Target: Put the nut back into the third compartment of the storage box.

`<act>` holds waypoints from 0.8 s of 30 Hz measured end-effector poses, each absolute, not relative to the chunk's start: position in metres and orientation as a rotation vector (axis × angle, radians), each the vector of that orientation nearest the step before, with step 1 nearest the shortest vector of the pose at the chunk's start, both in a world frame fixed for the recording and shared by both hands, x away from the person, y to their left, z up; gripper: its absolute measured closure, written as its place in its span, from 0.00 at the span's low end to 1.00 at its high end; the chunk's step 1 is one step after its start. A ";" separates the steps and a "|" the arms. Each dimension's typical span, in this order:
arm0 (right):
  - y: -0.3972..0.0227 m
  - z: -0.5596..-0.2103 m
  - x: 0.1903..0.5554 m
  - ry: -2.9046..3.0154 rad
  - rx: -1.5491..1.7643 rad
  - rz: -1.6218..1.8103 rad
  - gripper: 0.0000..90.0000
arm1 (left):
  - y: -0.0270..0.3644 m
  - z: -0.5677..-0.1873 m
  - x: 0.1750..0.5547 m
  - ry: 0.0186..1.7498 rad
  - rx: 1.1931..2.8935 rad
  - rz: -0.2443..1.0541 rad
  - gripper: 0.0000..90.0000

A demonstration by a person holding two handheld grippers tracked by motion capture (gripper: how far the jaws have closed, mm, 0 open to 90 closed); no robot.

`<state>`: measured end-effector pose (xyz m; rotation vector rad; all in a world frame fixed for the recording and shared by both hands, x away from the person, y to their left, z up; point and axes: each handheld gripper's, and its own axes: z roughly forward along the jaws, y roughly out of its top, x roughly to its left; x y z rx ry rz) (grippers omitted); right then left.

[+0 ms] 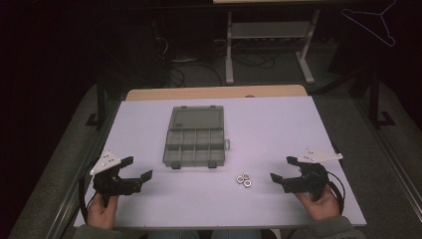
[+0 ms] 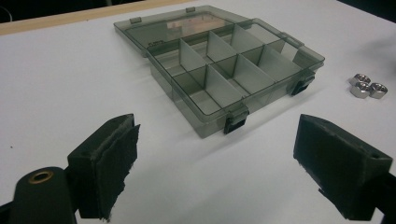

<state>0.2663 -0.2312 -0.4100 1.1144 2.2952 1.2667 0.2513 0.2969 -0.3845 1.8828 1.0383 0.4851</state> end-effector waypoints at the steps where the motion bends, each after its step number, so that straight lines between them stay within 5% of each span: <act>1: -0.231 -0.410 0.266 2.299 1.119 1.264 0.15 | 0.297 -0.385 0.251 1.041 1.881 0.483 0.14; 24: -0.219 -0.403 0.276 2.384 1.081 1.233 0.19 | 0.294 -0.385 0.251 1.029 1.877 0.484 0.14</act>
